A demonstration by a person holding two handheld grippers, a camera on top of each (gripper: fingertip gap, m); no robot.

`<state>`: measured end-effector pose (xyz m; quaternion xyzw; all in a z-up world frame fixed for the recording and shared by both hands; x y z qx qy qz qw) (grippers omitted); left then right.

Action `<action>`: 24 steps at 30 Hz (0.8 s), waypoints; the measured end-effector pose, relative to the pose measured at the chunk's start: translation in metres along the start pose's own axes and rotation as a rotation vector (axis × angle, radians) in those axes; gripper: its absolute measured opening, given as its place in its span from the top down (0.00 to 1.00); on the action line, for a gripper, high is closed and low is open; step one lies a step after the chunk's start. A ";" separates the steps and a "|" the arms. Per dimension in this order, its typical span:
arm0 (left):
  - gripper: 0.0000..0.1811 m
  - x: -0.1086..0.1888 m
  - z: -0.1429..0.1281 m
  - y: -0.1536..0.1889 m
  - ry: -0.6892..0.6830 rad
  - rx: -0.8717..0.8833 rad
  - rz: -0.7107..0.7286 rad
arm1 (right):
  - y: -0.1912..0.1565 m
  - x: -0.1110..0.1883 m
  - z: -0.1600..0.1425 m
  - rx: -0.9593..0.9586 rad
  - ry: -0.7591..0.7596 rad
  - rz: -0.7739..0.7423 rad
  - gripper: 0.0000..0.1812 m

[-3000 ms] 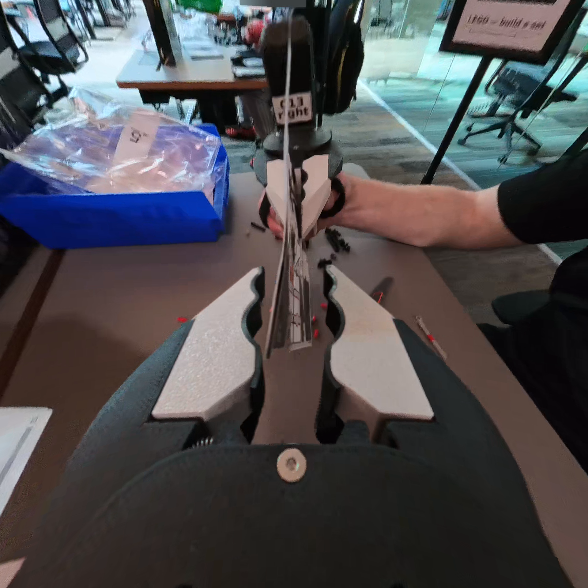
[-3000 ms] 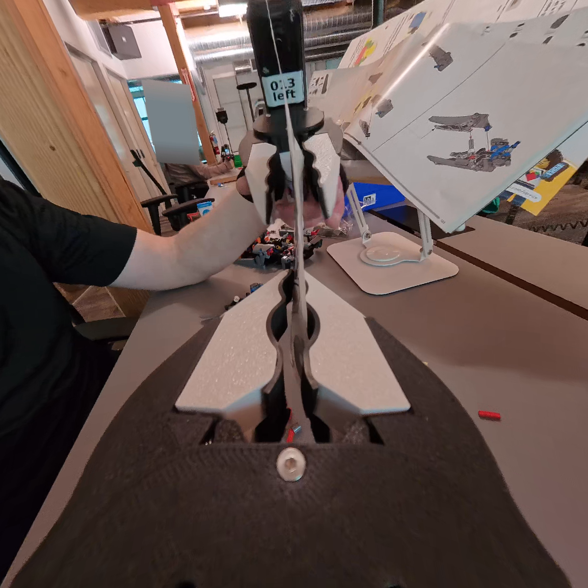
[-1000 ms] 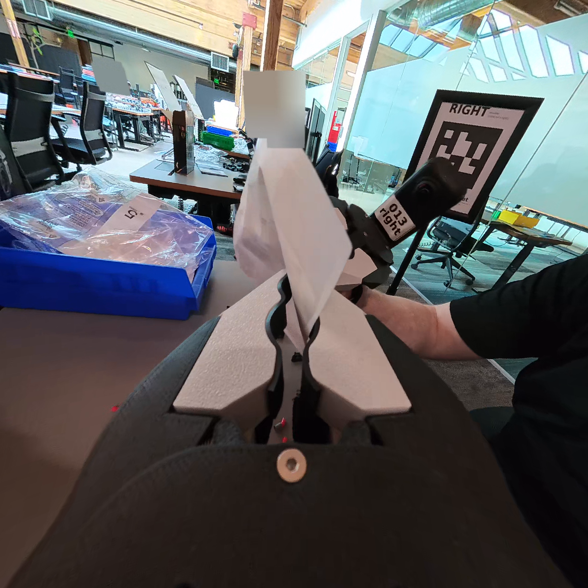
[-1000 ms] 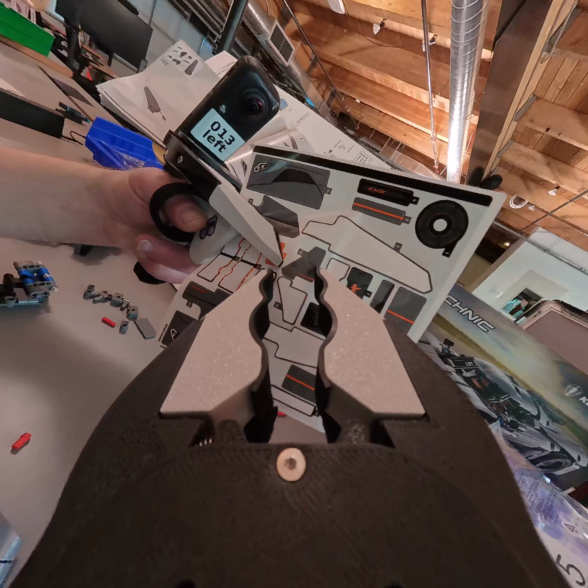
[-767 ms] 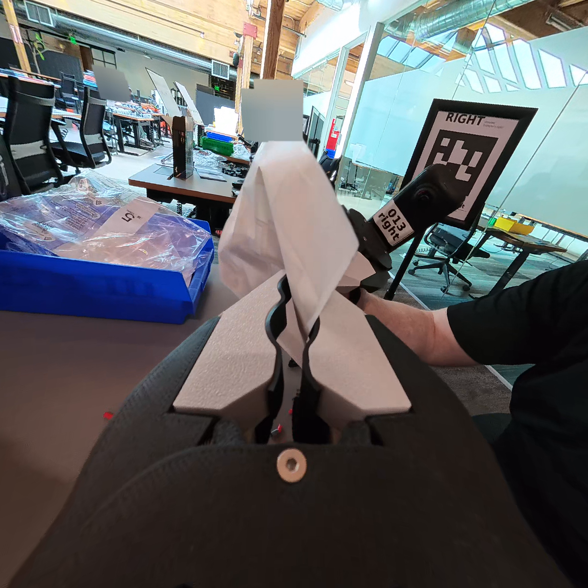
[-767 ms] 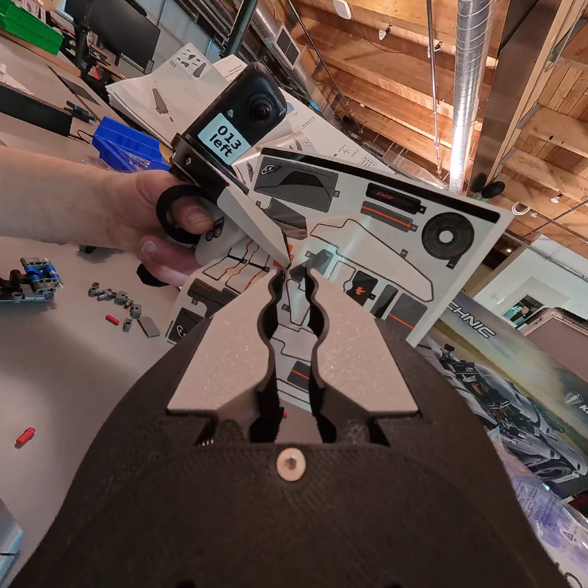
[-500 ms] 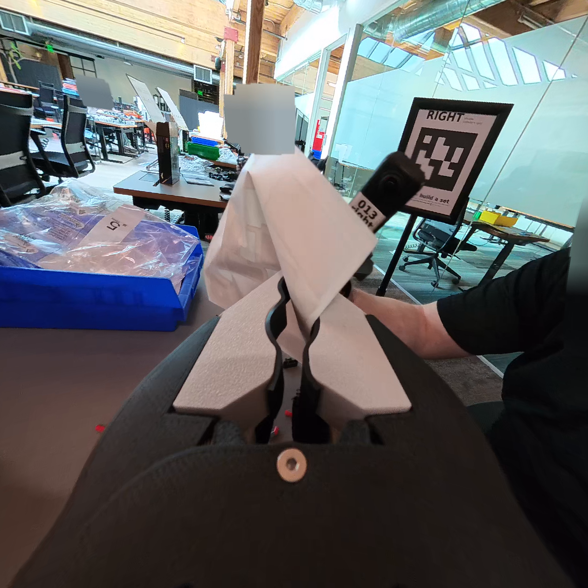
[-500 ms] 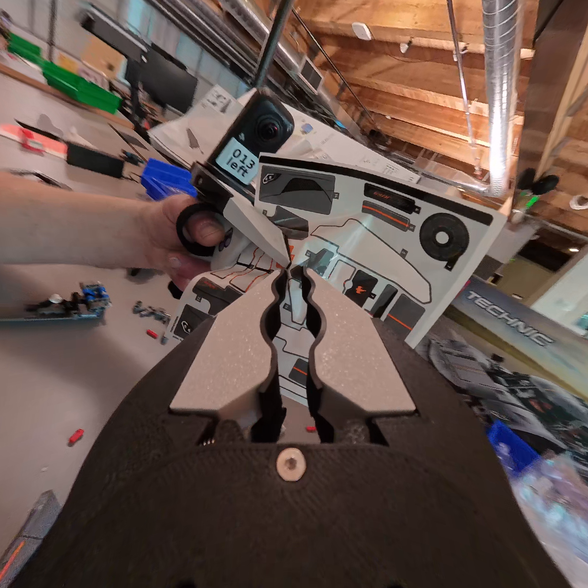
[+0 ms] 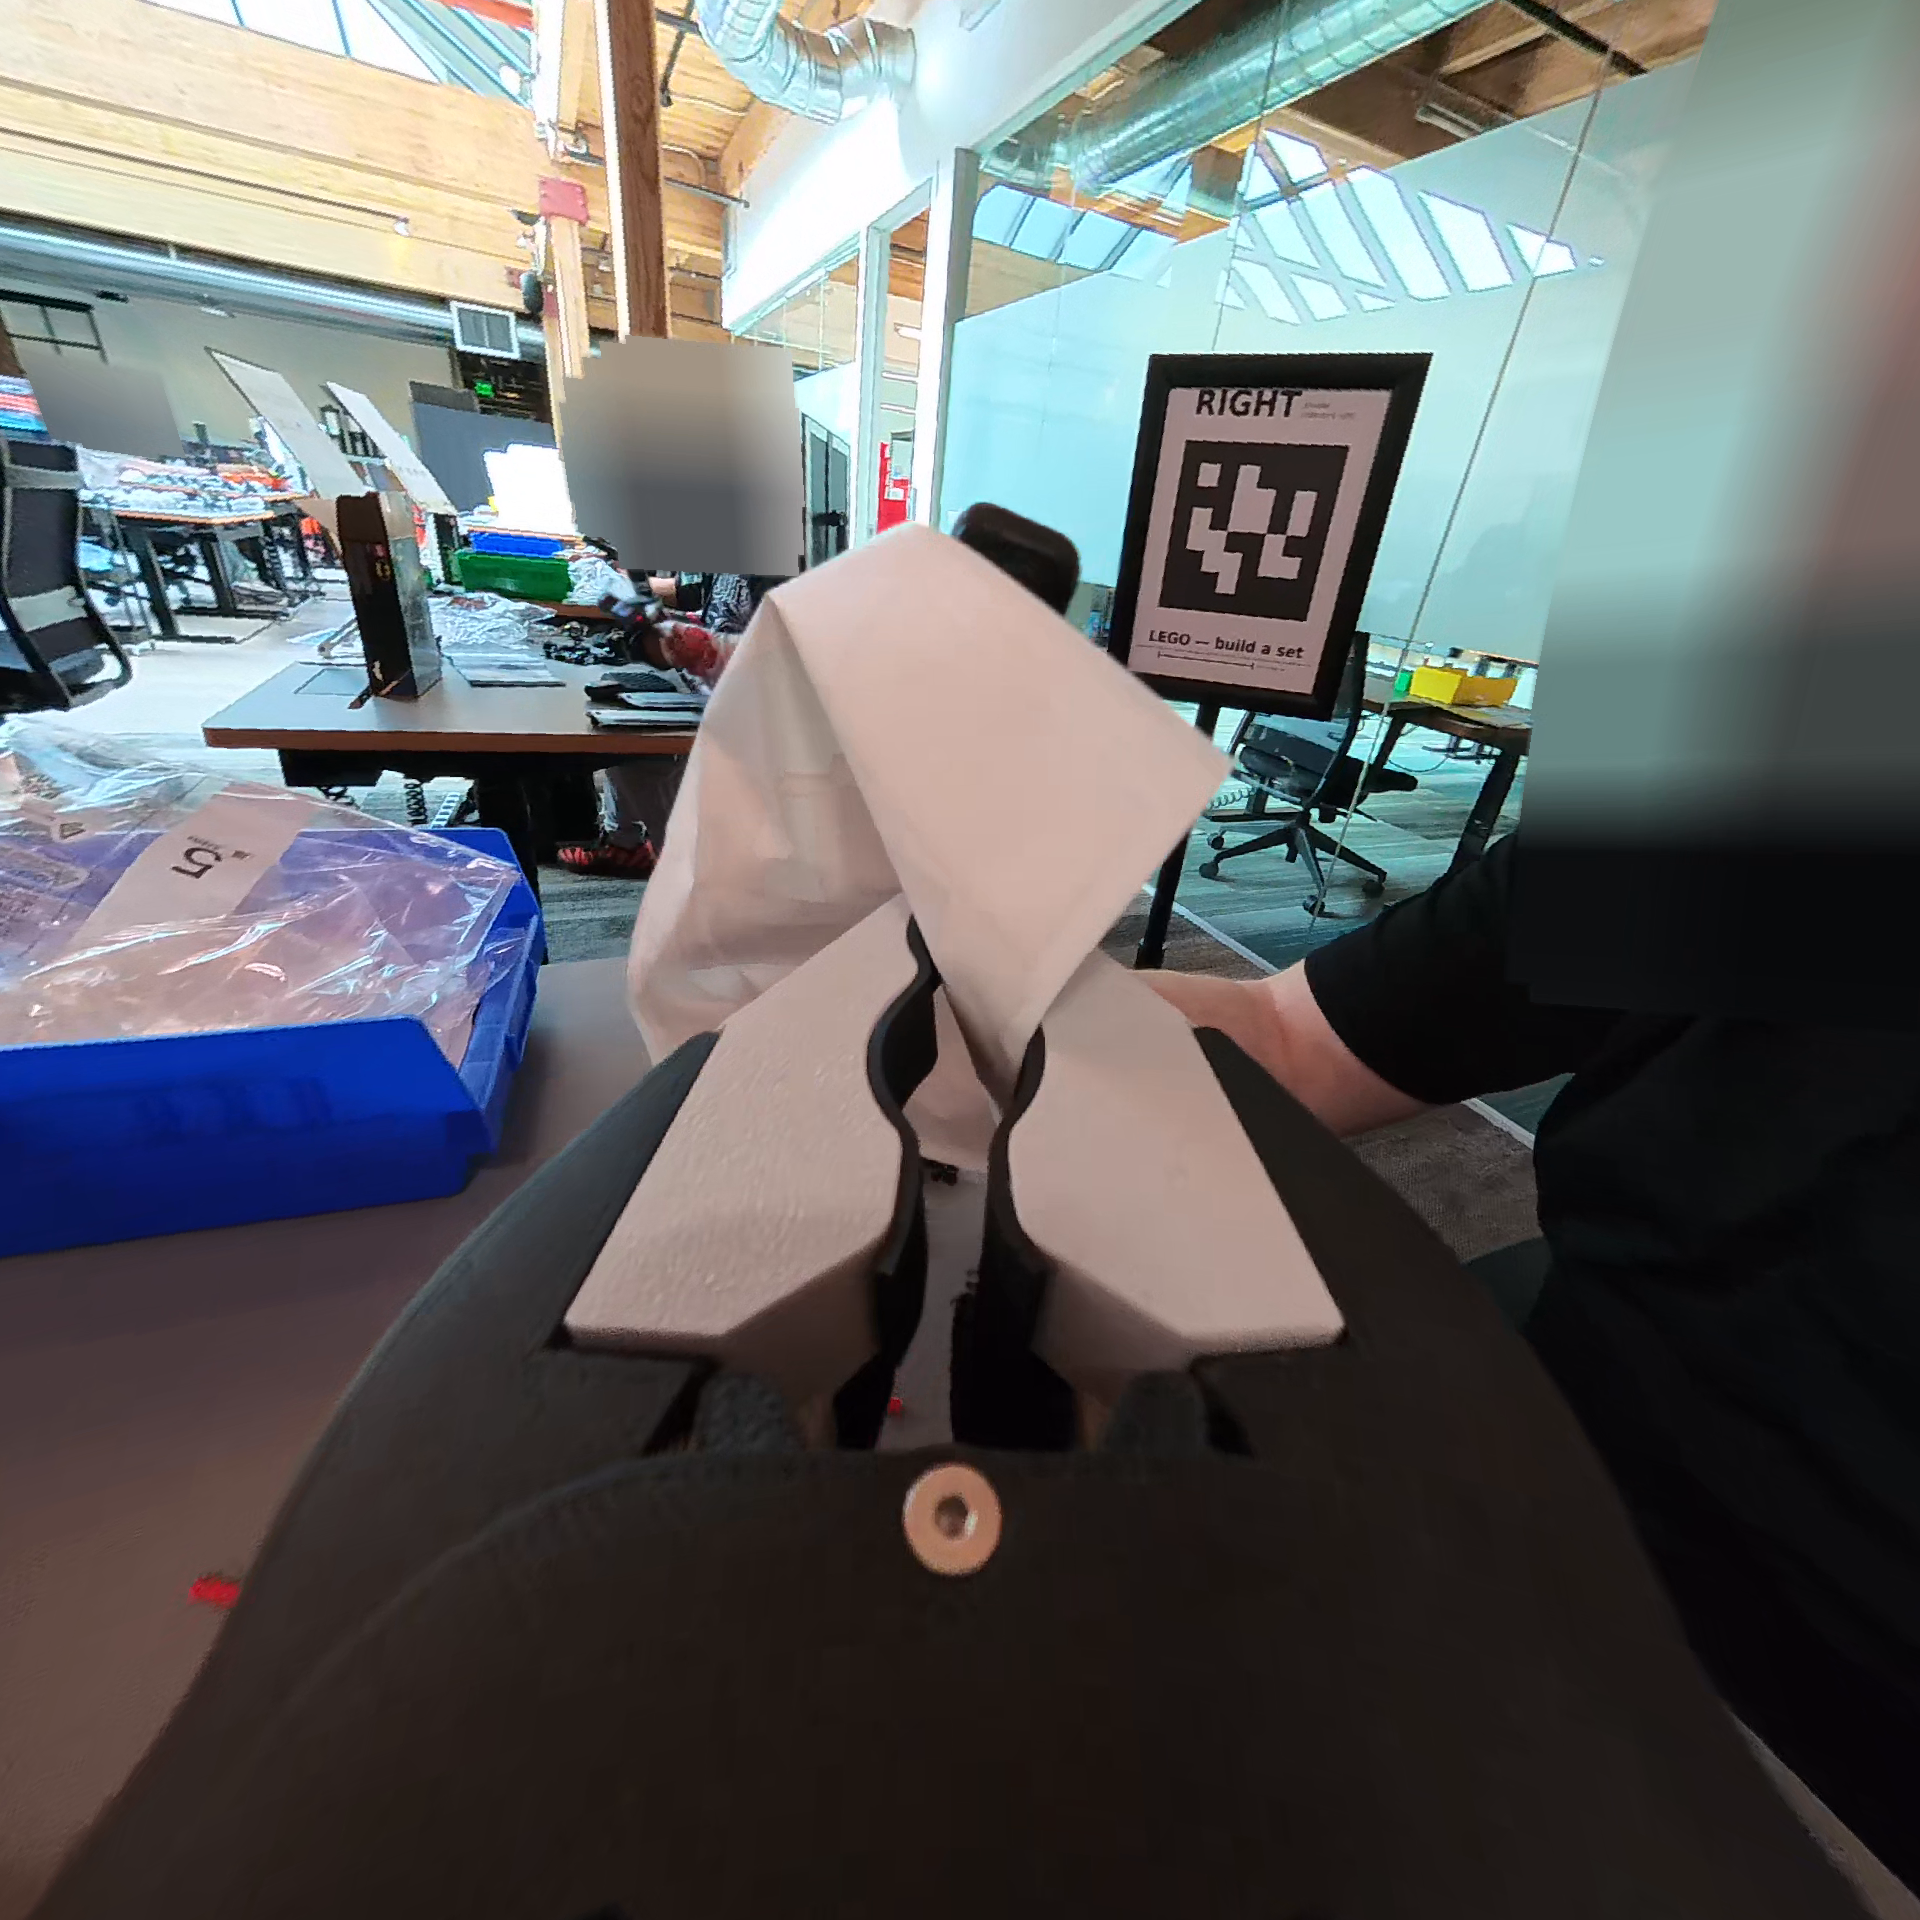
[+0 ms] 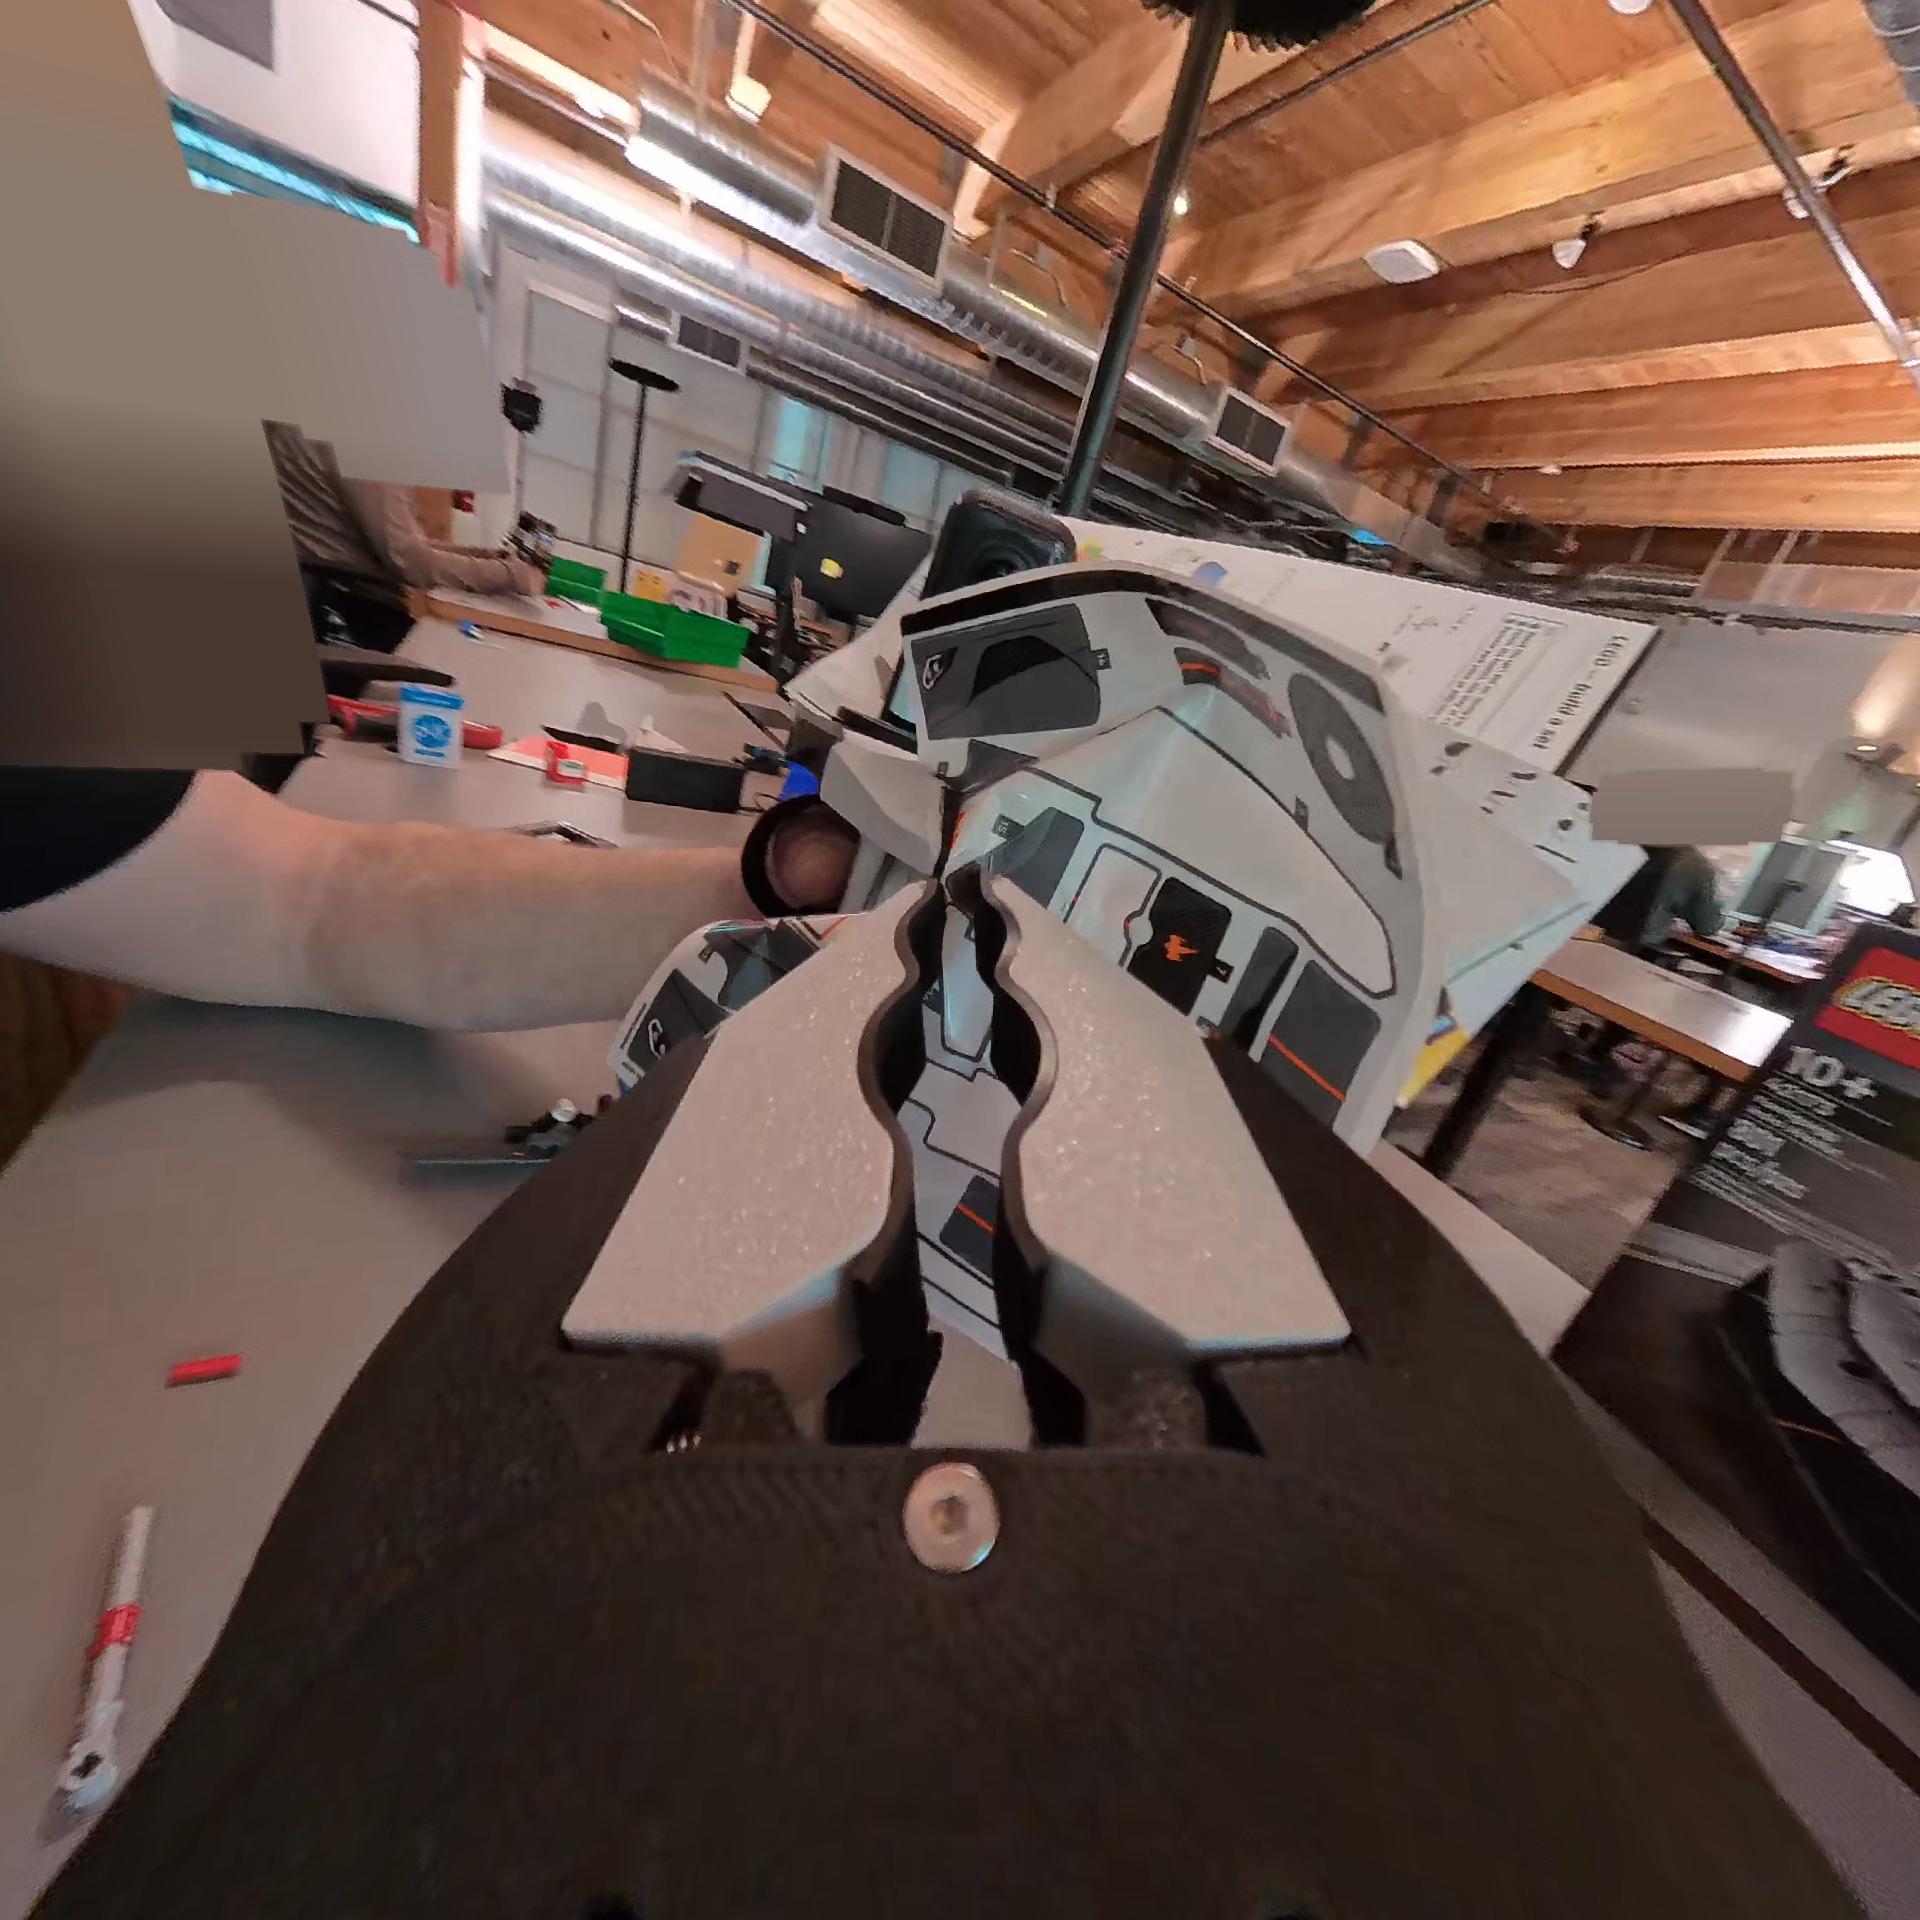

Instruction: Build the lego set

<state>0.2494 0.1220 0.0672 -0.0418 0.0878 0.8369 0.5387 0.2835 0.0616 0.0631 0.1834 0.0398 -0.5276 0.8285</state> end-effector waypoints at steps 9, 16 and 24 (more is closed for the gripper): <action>1.00 -0.003 0.001 0.017 -0.011 -0.040 -0.097 | -0.013 0.001 0.006 -0.185 0.090 0.186 0.99; 1.00 -0.004 0.000 0.028 -0.048 -0.076 -0.144 | -0.020 0.001 0.007 -0.303 0.120 0.307 0.99; 1.00 -0.004 -0.001 0.037 -0.094 -0.127 -0.172 | -0.028 0.001 0.008 -0.358 0.128 0.395 1.00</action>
Point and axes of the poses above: each gripper's, where its closed fingertips meet, x back along the fingers, z out of its top, y = z × x across the jaws, the point moved 4 cm from there along x, back along the fingers, and after that the axes turned 4 degrees about y, right-handed, at the moved point
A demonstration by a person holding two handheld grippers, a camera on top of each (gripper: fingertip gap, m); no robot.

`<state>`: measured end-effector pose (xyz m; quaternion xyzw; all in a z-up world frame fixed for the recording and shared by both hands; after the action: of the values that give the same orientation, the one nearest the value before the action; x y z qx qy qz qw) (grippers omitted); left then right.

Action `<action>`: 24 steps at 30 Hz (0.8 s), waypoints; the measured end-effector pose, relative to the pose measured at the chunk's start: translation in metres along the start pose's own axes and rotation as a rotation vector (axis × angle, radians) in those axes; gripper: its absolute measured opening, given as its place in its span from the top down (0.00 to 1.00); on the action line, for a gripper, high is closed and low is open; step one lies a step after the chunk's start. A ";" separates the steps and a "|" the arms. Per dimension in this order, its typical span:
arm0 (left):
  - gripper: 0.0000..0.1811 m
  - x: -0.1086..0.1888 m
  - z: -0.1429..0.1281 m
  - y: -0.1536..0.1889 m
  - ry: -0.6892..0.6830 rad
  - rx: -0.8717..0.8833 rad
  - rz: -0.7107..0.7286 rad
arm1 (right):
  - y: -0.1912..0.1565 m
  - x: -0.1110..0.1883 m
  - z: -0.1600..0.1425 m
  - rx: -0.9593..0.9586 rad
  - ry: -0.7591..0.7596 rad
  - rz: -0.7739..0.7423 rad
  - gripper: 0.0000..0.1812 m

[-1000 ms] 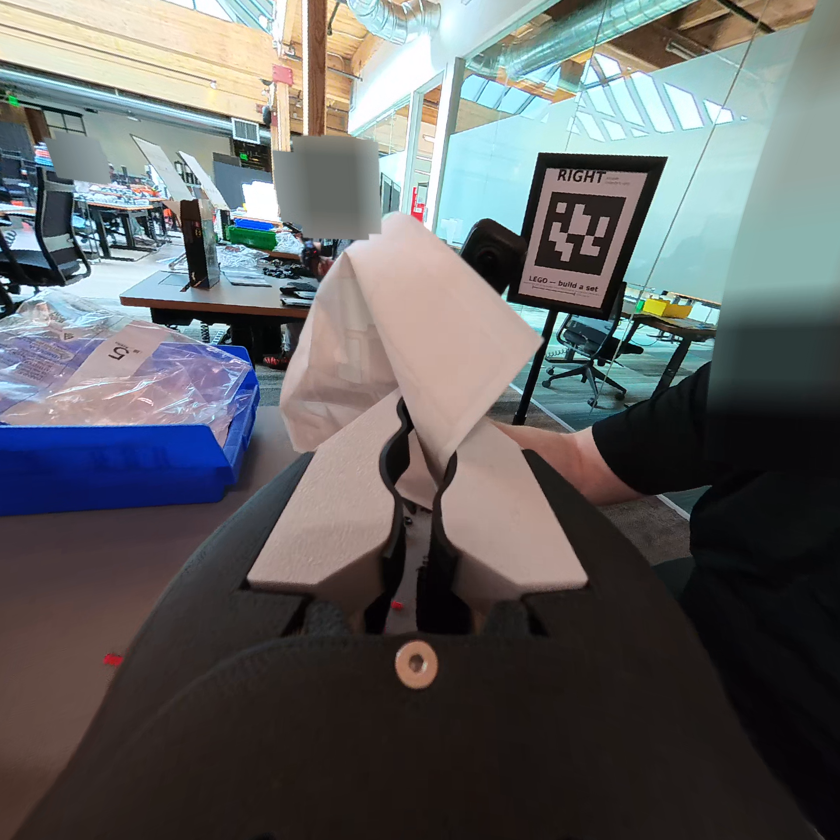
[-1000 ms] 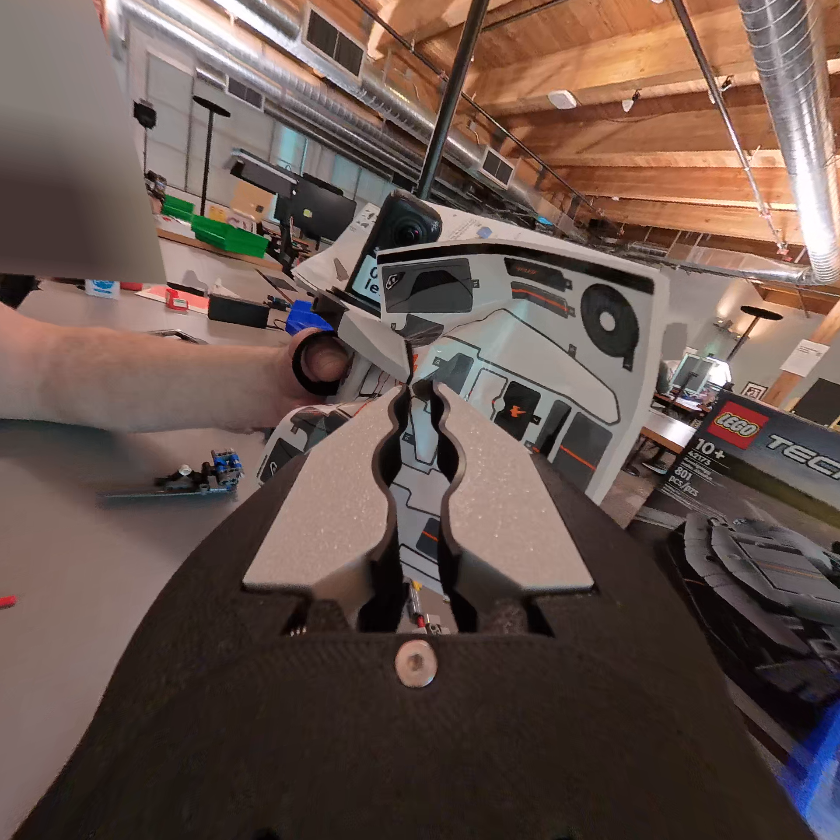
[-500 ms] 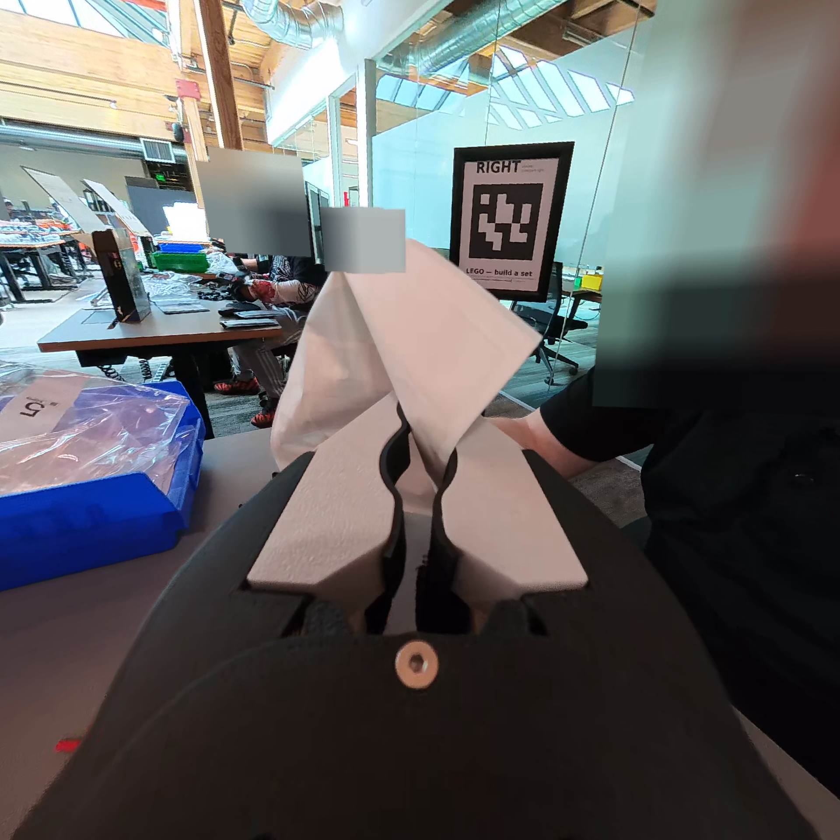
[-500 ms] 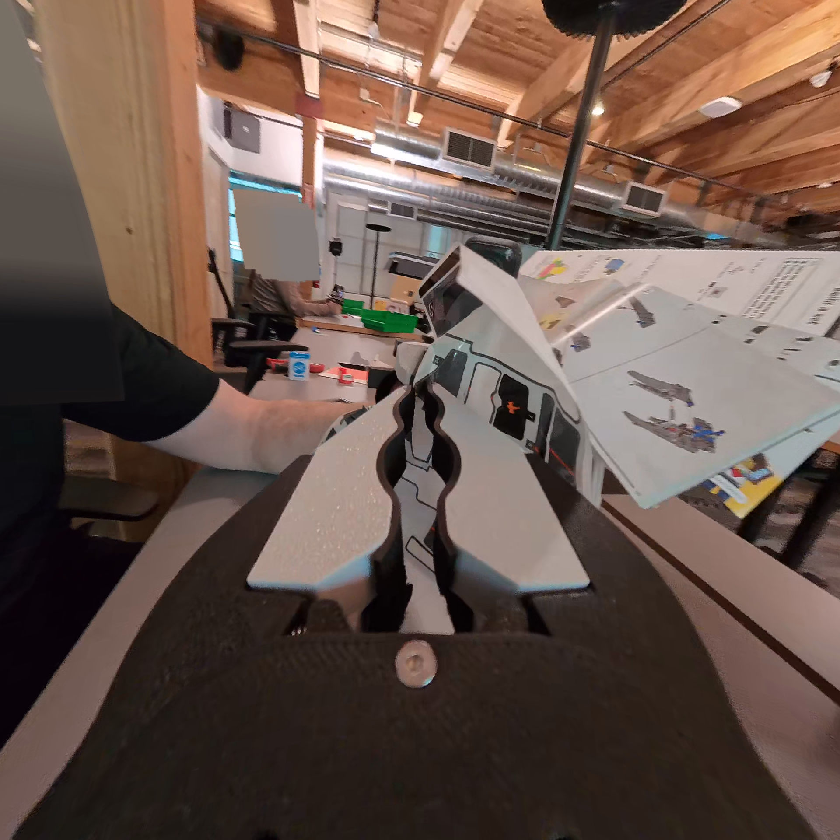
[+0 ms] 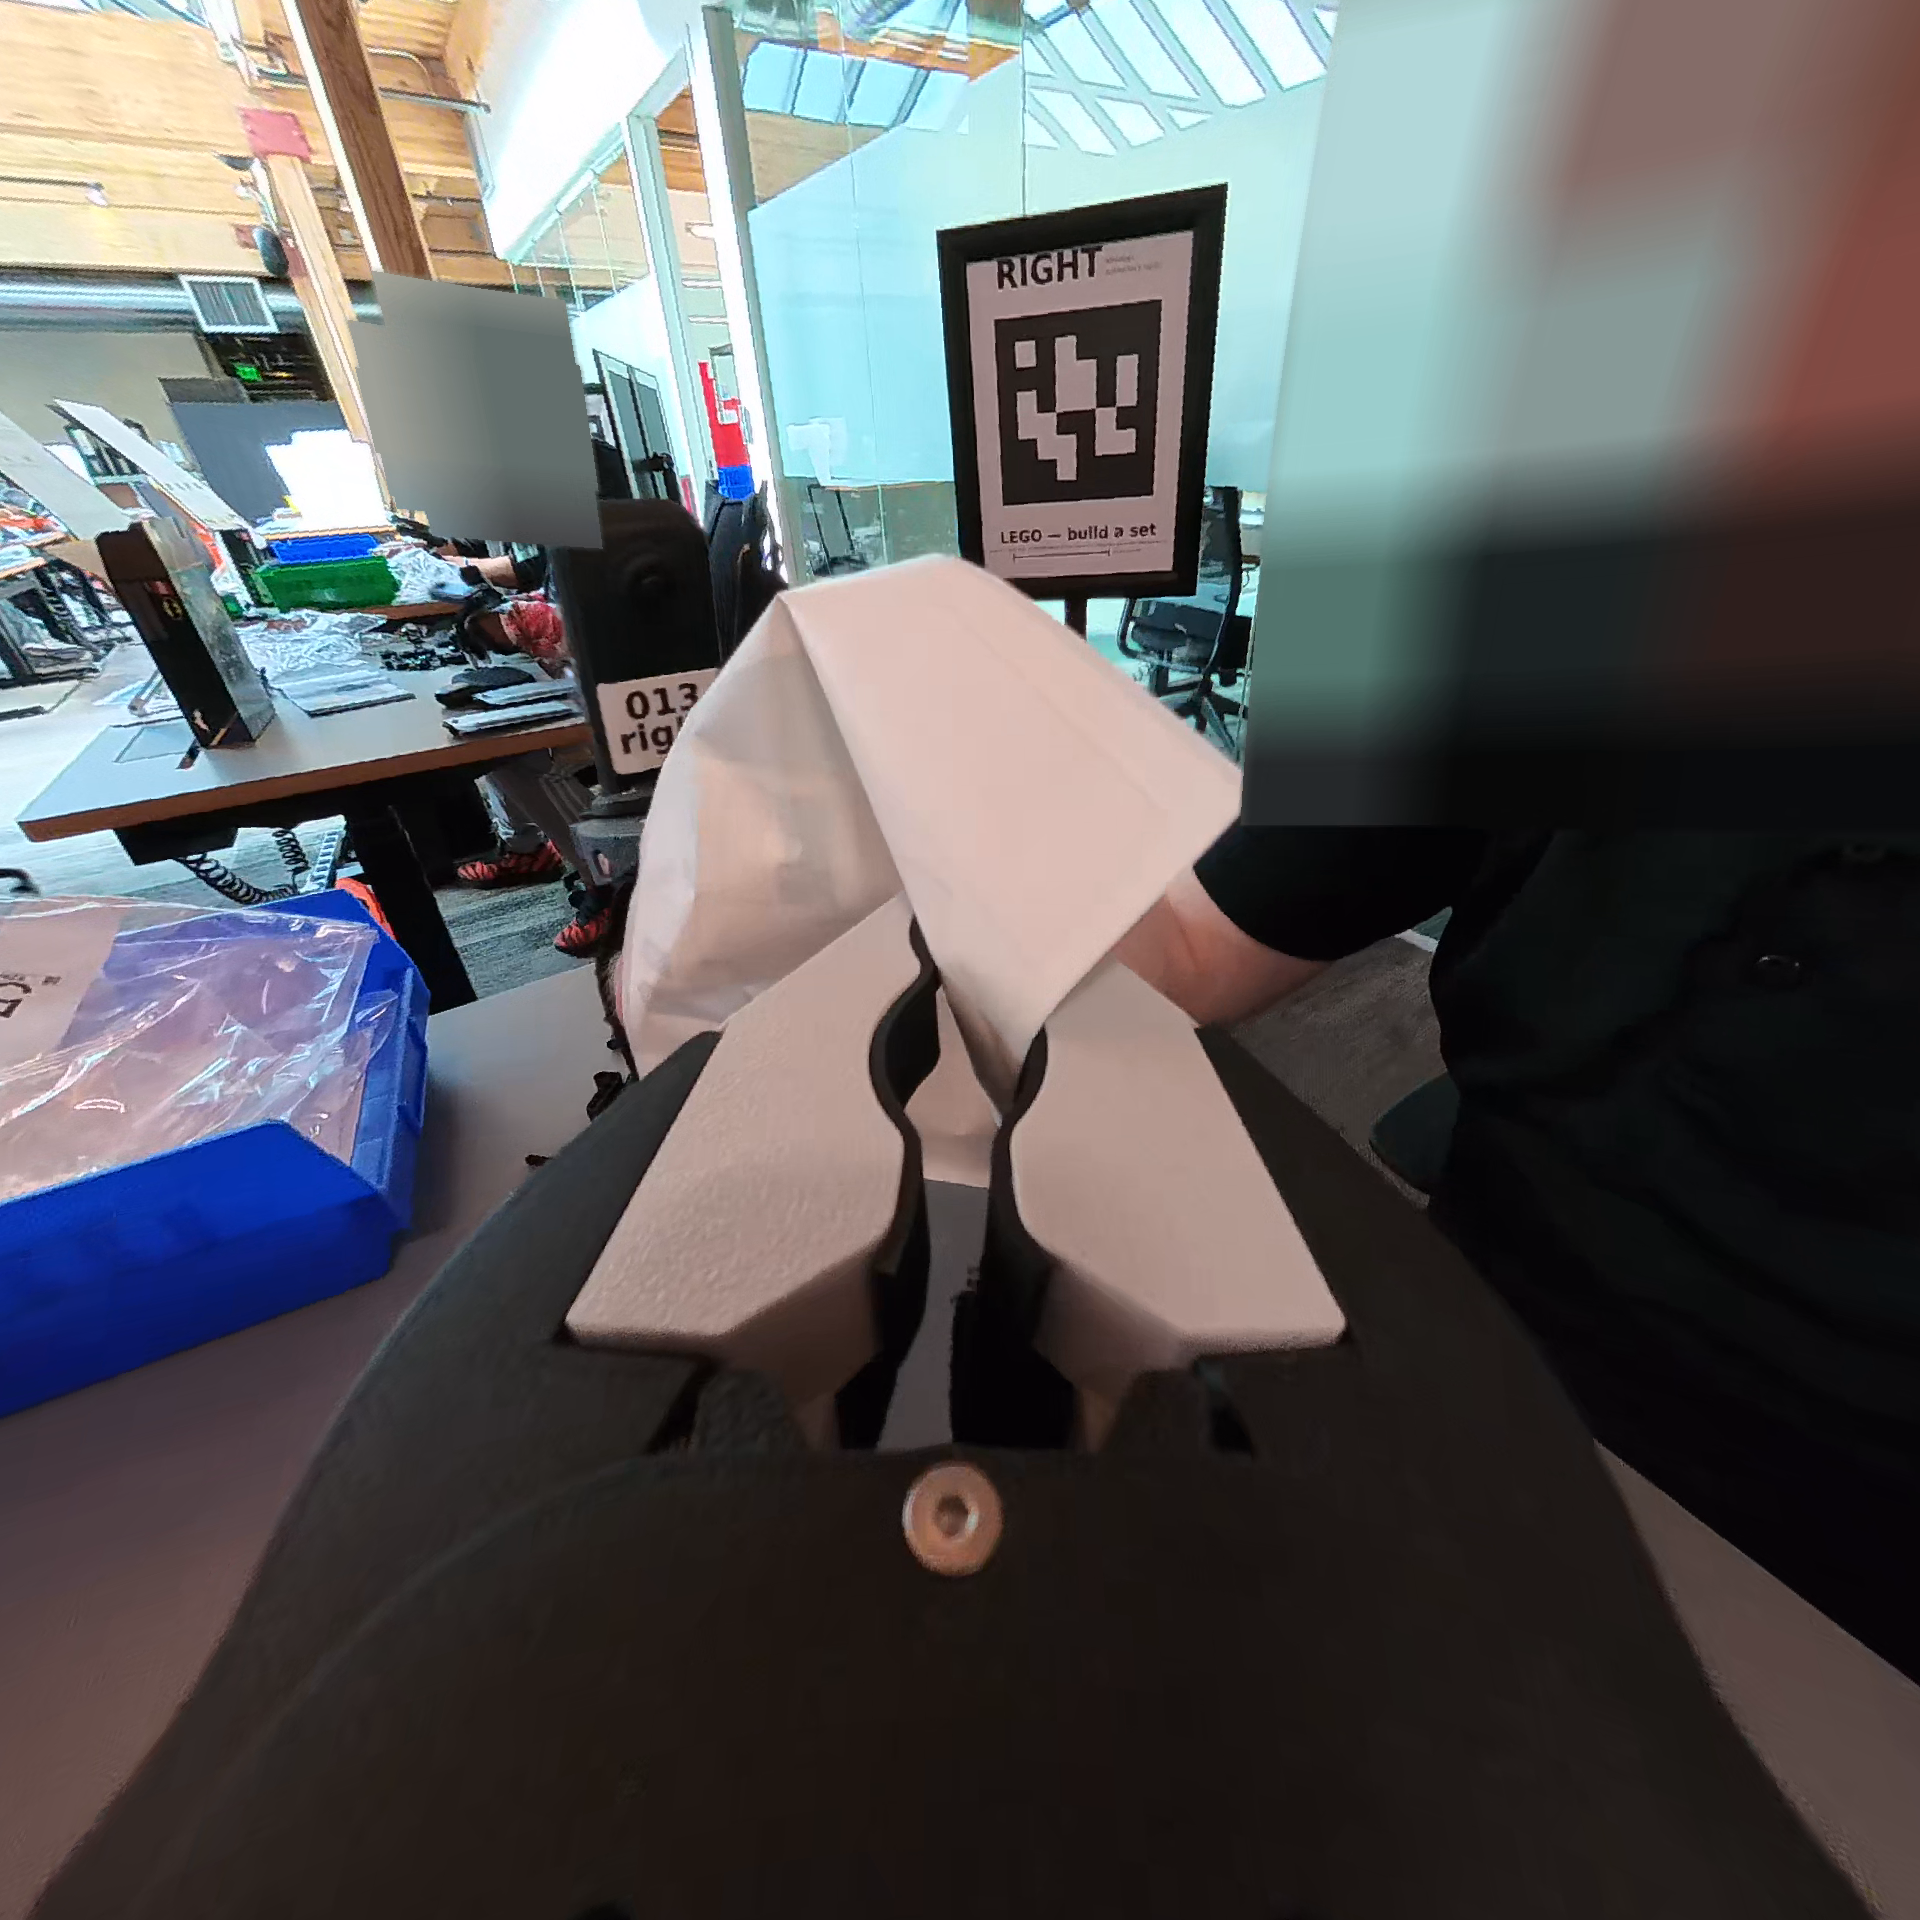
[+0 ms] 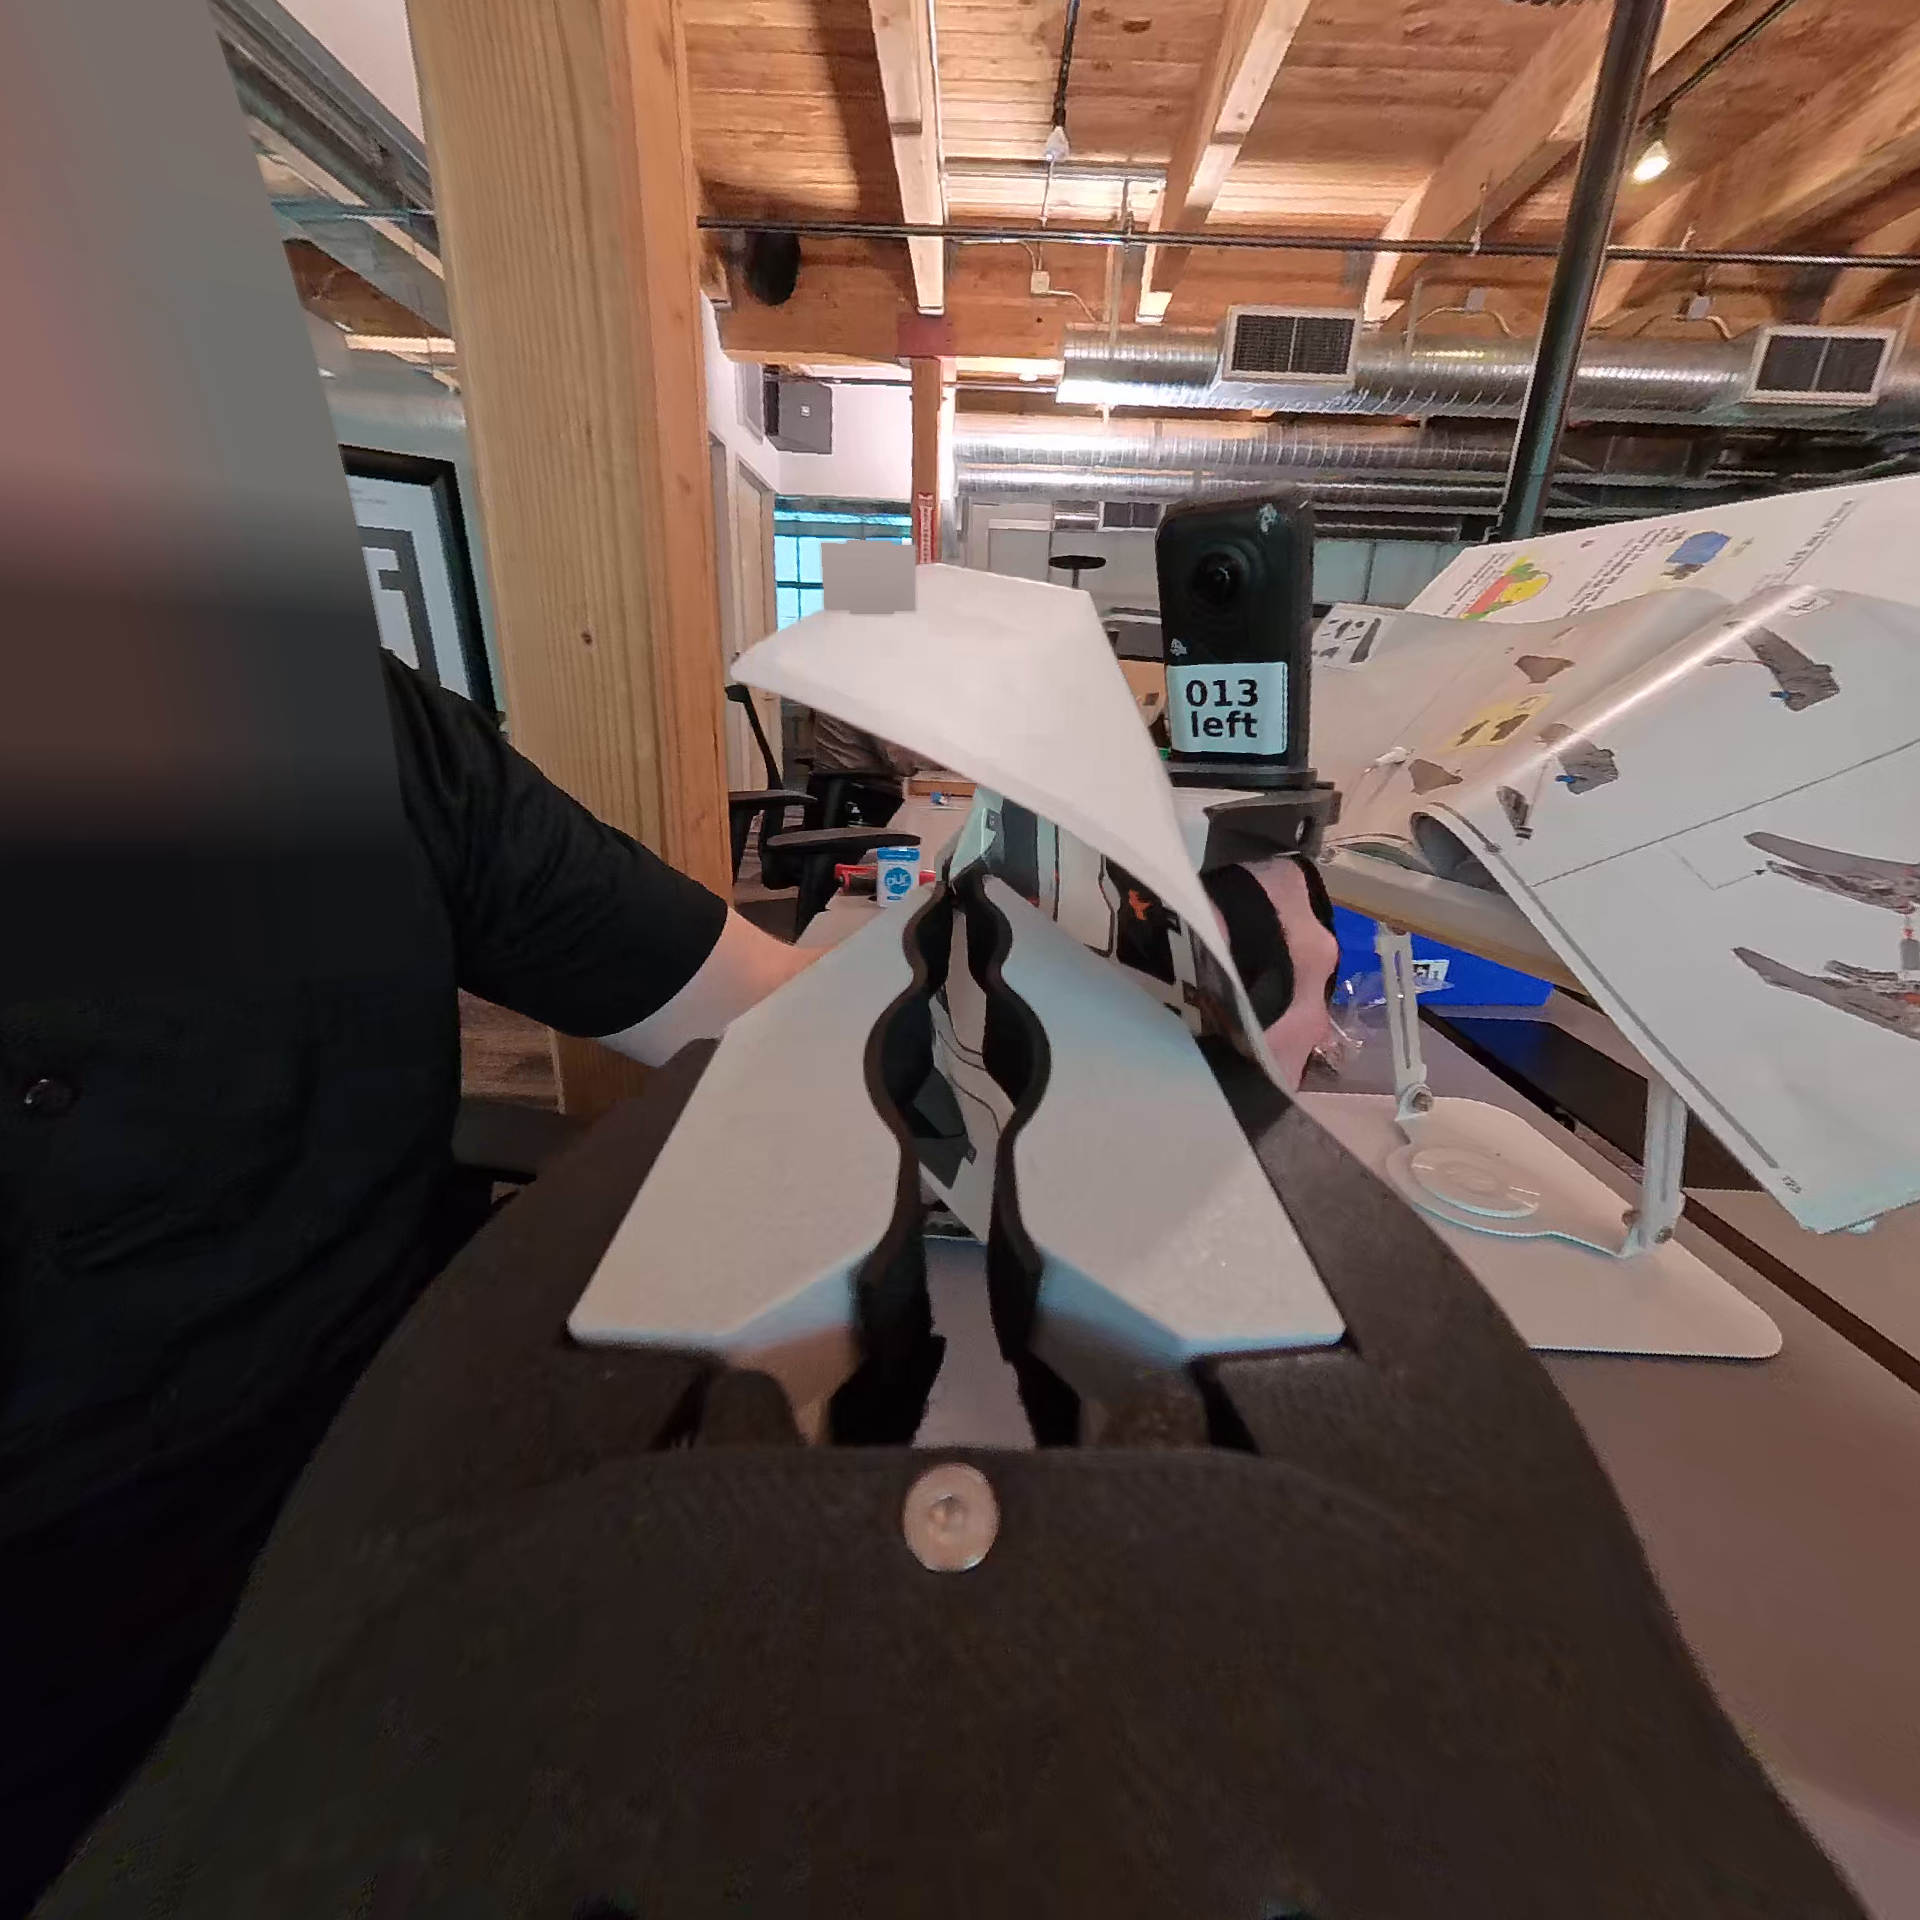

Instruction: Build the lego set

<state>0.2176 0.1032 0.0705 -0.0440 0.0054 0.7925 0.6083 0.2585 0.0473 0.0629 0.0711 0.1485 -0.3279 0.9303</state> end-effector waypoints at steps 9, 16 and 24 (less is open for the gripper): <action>1.00 0.000 -0.003 0.005 -0.092 -0.062 0.008 | -0.002 0.000 -0.006 -0.049 -0.013 0.054 1.00; 1.00 0.002 -0.004 0.008 -0.167 -0.115 0.026 | -0.003 -0.001 -0.009 -0.032 -0.038 0.055 1.00; 1.00 0.003 -0.003 0.008 -0.210 -0.166 0.060 | -0.001 0.003 -0.004 0.025 -0.043 0.006 1.00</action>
<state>0.2092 0.1040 0.0669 -0.0109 -0.1226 0.8081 0.5760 0.2593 0.0457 0.0577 0.0762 0.1241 -0.3282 0.9333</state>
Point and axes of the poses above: each gripper's, where its closed fingertips meet, x back along the fingers, z out of its top, y = z × x across the jaws, the point moved 4 cm from there along x, back along the fingers, and after that the axes turned 4 degrees about y, right-handed, at the moved point
